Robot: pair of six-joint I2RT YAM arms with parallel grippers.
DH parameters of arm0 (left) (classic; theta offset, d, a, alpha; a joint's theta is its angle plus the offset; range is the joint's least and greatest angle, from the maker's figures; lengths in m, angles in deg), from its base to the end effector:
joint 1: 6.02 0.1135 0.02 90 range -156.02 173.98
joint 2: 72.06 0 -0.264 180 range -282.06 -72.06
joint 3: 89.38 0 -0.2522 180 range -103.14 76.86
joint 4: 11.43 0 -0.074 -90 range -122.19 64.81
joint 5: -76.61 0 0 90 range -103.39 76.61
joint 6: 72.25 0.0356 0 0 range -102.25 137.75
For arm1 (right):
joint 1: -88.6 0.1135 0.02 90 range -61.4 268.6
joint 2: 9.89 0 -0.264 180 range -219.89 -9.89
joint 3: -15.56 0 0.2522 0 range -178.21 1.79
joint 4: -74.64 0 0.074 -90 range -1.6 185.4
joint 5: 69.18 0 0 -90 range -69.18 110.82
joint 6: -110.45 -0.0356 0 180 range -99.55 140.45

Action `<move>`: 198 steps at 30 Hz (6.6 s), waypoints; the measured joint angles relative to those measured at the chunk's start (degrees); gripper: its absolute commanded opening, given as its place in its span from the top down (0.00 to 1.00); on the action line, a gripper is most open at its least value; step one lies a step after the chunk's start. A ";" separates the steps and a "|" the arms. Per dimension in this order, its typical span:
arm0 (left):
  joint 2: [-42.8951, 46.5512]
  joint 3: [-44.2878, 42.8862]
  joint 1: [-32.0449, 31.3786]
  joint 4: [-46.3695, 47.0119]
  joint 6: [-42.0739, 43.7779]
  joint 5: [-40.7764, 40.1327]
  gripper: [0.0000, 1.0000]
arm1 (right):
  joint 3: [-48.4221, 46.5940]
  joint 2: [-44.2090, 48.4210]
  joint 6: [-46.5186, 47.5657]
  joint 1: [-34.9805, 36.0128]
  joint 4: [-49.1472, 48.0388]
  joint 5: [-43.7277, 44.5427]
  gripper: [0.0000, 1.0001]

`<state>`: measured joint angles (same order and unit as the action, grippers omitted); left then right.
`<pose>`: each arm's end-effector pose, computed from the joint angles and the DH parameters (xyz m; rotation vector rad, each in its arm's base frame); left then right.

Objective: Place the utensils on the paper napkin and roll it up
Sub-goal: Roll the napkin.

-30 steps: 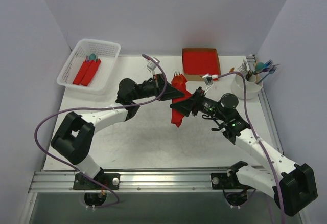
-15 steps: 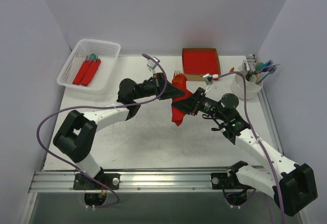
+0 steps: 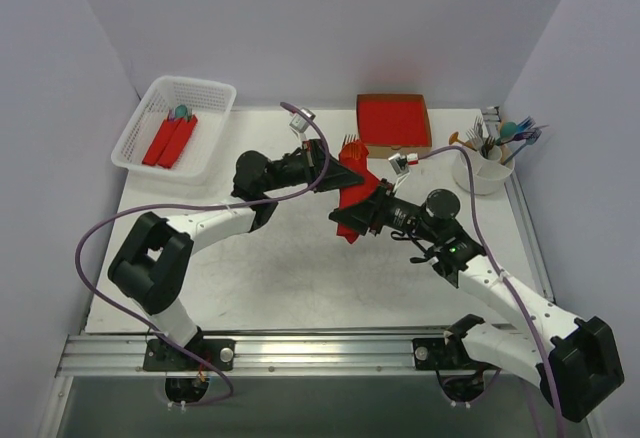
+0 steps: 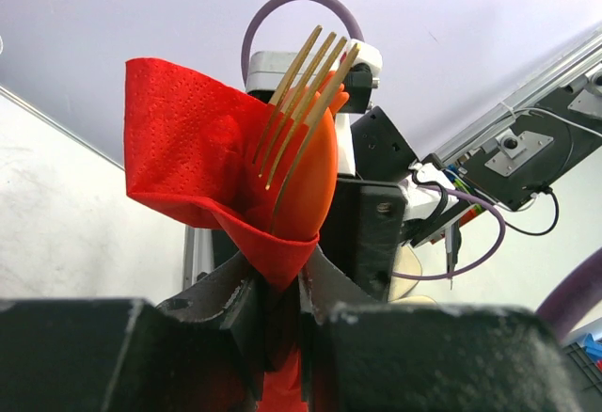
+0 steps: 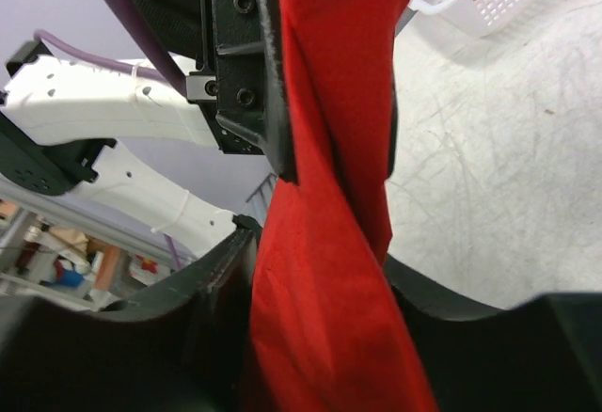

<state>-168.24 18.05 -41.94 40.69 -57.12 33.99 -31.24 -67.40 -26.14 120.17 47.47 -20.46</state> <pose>0.2808 -0.2358 0.3218 0.4549 1.4937 -2.0518 0.1774 0.1366 0.3179 -0.5114 1.4652 1.5742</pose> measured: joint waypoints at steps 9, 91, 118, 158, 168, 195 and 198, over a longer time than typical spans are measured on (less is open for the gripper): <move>-0.17 -0.20 -0.09 0.09 -0.52 0.42 0.98 | 0.79 0.90 0.44 0.02 1.57 0.79 0.84; -0.46 2.16 0.35 4.37 -2.54 -0.66 0.97 | 1.09 5.05 7.76 4.15 12.50 4.63 0.55; 0.57 5.57 1.16 0.55 1.60 -2.43 0.98 | -3.98 13.27 12.15 3.93 27.80 14.69 0.26; 9.33 4.31 -0.09 -25.33 18.25 -6.97 0.97 | -17.03 2.99 18.82 3.67 41.07 23.30 0.54; 9.33 6.05 -0.09 -18.62 13.18 -4.76 0.97 | -17.03 3.32 19.80 3.67 39.78 21.24 0.55; 8.94 6.71 -1.01 -11.78 8.26 -1.25 0.98 | -17.00 4.61 20.20 0.15 37.66 9.11 0.77; 8.87 6.71 -1.09 -11.34 7.78 -1.01 0.97 | -16.98 4.63 20.04 -0.48 37.40 7.41 0.82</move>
<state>-159.37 24.76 -43.03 29.35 -49.34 32.98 -48.23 -62.77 -6.10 119.69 84.87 -13.05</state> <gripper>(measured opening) 0.205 0.214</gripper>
